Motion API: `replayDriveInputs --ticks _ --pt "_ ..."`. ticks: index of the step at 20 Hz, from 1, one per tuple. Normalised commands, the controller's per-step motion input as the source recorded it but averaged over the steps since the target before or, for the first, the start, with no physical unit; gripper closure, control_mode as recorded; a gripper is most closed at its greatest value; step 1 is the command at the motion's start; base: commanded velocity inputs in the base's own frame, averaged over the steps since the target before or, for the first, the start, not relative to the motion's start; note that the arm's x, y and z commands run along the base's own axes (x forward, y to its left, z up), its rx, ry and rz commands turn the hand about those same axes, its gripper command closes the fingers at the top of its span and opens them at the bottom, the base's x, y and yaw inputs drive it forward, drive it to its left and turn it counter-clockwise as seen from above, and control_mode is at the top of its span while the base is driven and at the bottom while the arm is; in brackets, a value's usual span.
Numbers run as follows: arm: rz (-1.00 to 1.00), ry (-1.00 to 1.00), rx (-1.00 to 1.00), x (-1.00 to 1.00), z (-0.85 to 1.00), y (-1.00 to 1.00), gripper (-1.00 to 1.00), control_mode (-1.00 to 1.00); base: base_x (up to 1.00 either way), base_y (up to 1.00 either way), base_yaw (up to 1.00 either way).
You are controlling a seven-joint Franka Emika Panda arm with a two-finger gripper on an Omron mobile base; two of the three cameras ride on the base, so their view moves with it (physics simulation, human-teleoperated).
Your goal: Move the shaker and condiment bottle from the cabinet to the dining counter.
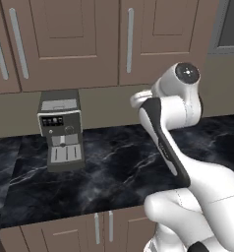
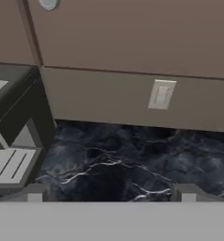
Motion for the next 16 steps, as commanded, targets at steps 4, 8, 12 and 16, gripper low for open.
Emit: replayDriveInputs --ticks 4,8,12,16 --pt "0.00 0.00 0.09 0.00 0.51 0.30 -1.00 -1.00 0.00 0.00 0.00" --pt "0.00 0.00 0.05 0.00 0.44 0.27 -1.00 -1.00 0.00 0.00 0.00" --pt "0.00 -0.03 0.00 0.02 0.42 0.21 -1.00 -1.00 0.00 0.00 0.00" --pt "0.01 -0.14 -0.04 0.03 0.40 0.18 -1.00 -1.00 0.00 0.00 0.00"
